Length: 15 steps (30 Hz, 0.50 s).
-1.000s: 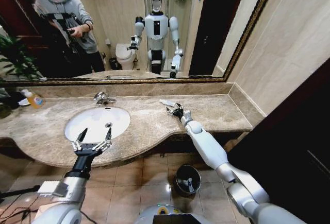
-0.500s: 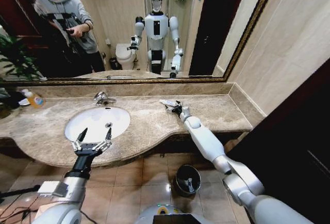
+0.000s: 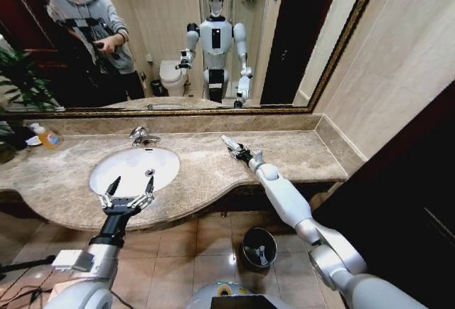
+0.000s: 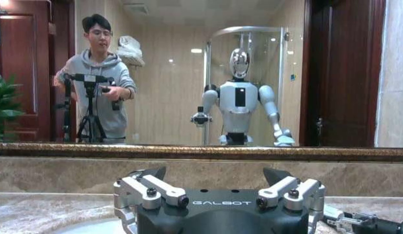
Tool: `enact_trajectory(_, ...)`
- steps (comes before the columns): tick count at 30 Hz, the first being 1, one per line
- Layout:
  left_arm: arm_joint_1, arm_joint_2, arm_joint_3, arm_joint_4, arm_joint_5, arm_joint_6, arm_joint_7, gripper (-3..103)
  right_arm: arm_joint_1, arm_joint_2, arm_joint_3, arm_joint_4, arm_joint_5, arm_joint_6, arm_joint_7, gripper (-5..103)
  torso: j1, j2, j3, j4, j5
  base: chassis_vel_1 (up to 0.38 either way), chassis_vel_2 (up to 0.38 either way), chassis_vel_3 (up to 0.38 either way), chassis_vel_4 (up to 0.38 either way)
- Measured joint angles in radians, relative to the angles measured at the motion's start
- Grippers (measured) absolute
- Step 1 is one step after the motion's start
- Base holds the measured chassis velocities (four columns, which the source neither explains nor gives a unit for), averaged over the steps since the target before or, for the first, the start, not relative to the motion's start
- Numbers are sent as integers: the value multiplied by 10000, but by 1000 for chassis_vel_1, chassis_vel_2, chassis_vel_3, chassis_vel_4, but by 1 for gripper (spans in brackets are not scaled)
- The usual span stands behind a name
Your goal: Pick up the trash from the sink and place it in the trash bin.
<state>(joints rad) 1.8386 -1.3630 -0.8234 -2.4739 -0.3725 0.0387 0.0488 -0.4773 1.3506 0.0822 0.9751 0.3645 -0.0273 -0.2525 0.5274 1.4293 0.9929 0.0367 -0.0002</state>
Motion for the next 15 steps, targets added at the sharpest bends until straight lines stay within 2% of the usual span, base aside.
enact_trajectory(1,0,0,0,0,0,0,0,100,0,0,0,0,0,0,0,55,0,0,0,0,0,0,0,0,0)
enact_trajectory(3,0,0,0,0,0,0,0,100,-23,-11,-1,40,49,-1,17,47,0,0,0,0,0,0,0,0,0)
enact_trajectory(5,0,0,0,0,0,0,0,100,-24,-15,-6,49,75,-2,28,47,0,0,0,0,1,0,0,0,0)
enact_trajectory(6,0,0,0,0,0,0,0,100,-25,-29,-19,68,136,-6,40,39,0,0,1,0,2,0,0,0,0)
enact_trajectory(8,0,0,0,0,0,0,0,100,-27,-40,-24,87,159,-7,40,39,1,0,1,0,2,0,0,0,0)
enact_trajectory(9,0,0,0,0,0,0,0,100,-56,-56,-28,140,197,-10,40,33,1,0,2,1,2,0,0,0,0)
enact_trajectory(15,0,0,0,0,0,0,0,100,-215,-134,-33,391,359,-15,46,28,1,-1,2,2,3,0,0,0,0)
